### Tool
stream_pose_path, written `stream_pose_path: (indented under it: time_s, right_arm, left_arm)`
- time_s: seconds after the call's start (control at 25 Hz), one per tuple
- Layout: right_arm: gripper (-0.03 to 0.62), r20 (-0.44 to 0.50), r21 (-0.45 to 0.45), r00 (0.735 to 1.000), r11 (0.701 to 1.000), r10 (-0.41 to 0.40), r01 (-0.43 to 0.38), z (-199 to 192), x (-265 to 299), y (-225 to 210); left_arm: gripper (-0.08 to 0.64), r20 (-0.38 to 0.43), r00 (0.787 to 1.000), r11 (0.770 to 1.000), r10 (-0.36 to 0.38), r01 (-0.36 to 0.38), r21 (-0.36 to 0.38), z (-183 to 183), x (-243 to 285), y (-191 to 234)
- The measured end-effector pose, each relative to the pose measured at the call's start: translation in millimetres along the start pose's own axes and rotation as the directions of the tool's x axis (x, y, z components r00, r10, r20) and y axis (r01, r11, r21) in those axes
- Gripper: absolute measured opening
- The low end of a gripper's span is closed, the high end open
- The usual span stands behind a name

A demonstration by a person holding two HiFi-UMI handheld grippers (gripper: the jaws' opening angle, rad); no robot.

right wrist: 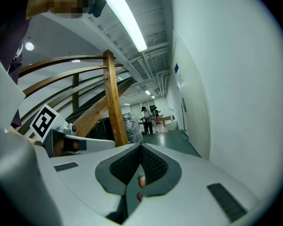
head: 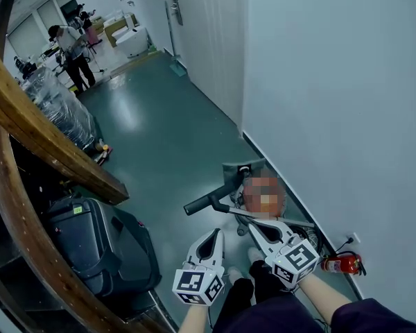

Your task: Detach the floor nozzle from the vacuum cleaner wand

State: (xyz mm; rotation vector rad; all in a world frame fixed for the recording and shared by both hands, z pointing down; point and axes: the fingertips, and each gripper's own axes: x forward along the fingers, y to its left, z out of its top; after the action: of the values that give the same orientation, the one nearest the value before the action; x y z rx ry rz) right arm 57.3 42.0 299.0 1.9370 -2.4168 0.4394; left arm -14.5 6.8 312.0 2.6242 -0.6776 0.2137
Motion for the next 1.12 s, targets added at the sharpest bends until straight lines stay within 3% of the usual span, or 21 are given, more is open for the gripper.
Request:
stream_pose_path:
  time_s: [0.36,0.68,1.12]
  right_arm:
    - [0.017,-0.050,-0.017,0.998,0.999,0.045,-0.045,-4,29,-19]
    - [0.017,-0.111,-0.007,0.987,0.993,0.115,-0.117,-15,59,-49]
    - [0.017,-0.188,0.032,0.956,0.974,0.224,-0.222,-75,104,-94]
  left_arm:
    - [0.005,0.009,0.998,0.996,0.056,-0.056,-0.069,-9,18,23]
    - [0.005,-0.014,0.989,0.979,0.145,-0.145,-0.141,-24,43,44]
    - [0.005,-0.082,0.975,0.950,0.207,-0.221,-0.219,-98,96,66]
